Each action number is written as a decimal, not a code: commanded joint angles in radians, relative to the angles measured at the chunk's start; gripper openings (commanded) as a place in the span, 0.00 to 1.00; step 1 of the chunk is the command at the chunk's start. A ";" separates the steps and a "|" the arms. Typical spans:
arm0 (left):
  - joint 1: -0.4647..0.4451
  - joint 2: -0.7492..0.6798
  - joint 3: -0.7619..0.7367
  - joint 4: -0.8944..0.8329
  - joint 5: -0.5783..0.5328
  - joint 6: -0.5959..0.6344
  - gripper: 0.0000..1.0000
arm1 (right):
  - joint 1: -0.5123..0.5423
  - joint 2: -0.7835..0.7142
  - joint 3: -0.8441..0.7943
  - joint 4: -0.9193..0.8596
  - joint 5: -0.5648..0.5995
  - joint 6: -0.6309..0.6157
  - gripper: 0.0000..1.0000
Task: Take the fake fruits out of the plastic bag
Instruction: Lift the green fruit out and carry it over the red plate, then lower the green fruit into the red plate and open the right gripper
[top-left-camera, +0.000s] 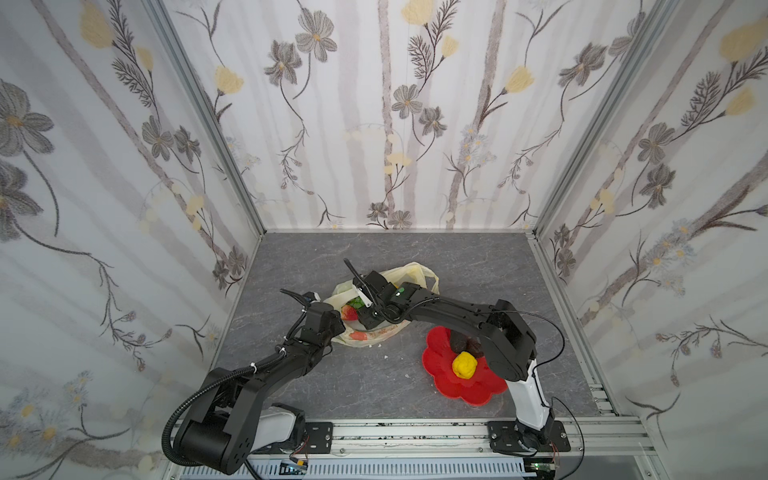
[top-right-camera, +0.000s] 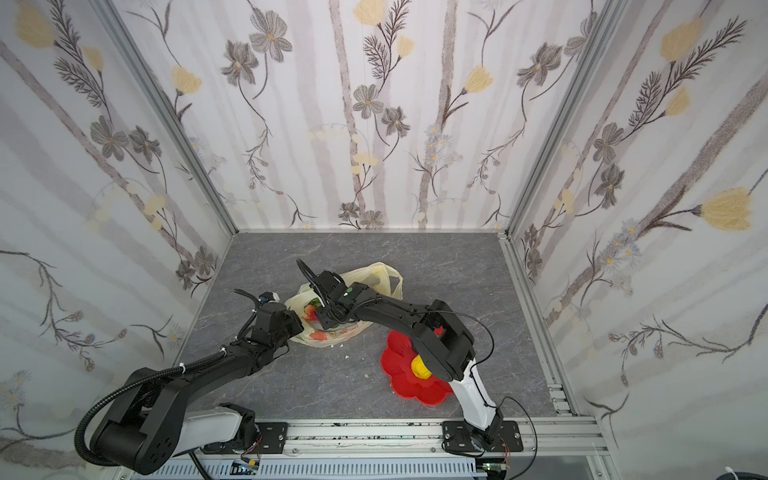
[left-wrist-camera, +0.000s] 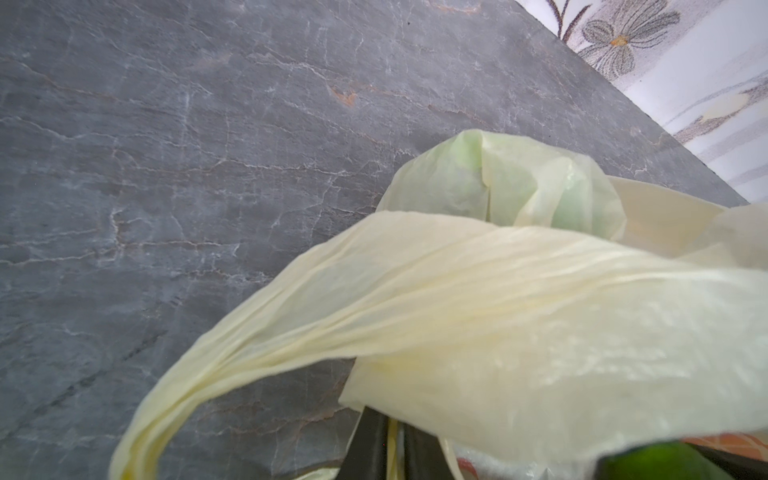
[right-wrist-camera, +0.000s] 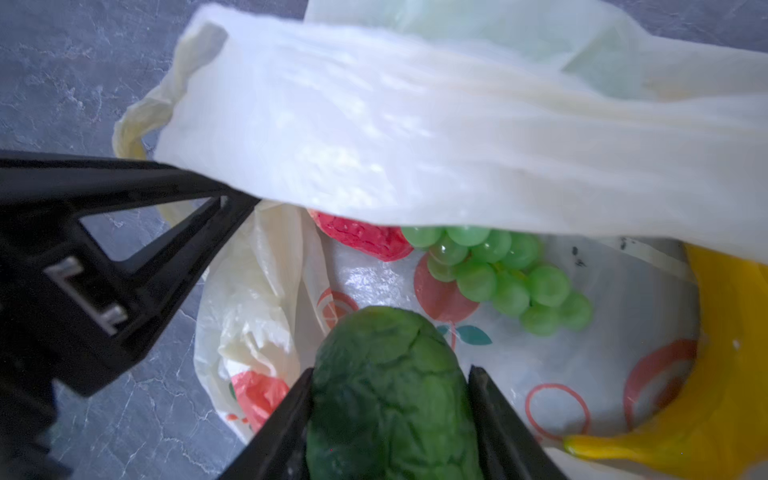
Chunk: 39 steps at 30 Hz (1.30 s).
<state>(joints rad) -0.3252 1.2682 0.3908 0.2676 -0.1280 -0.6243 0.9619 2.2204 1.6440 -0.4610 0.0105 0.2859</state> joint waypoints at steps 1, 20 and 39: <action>0.001 0.004 0.002 0.032 -0.009 0.009 0.11 | -0.003 -0.076 -0.071 0.129 0.007 0.066 0.54; 0.009 -0.006 -0.029 0.090 0.004 0.054 0.11 | -0.003 -0.727 -0.697 0.261 0.237 0.380 0.53; 0.009 -0.037 -0.052 0.126 0.005 0.072 0.11 | -0.027 -1.002 -1.179 0.492 0.324 0.305 0.53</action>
<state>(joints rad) -0.3172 1.2358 0.3420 0.3614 -0.1192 -0.5568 0.9401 1.2259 0.4873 -0.0700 0.2977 0.6010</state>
